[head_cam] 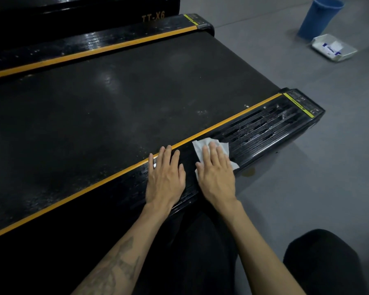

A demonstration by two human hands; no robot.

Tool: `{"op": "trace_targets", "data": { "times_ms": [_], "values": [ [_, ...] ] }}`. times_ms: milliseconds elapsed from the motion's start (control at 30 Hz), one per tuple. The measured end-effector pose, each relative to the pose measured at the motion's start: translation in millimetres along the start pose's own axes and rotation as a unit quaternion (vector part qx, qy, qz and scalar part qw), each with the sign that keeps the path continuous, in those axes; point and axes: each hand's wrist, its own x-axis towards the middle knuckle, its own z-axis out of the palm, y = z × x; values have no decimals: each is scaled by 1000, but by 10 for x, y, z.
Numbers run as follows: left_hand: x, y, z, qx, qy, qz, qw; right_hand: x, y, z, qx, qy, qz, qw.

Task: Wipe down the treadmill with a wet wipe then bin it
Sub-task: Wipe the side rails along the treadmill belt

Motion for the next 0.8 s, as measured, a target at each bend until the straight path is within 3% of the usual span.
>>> {"op": "trace_targets", "data": {
  "times_ms": [167, 333, 500, 700, 800],
  "values": [
    [-5, 7, -8, -6, 1, 2, 1000, 132, 62, -130, 18, -34, -59, 997],
    [-7, 4, -8, -7, -1, 18, 1000, -51, 22, -72, 5, -1, 6, 1000],
    [-4, 17, -11, -9, -2, 19, 1000, 46, 57, -105, 19, -19, -60, 998],
    [-16, 13, -13, -4, 0, 19, 1000, -62, 40, -68, 11, 7, 6, 1000],
    [4, 15, -13, -4, 0, 18, 1000, -68, -30, -21, 18, -5, -29, 999]
  ]
}}
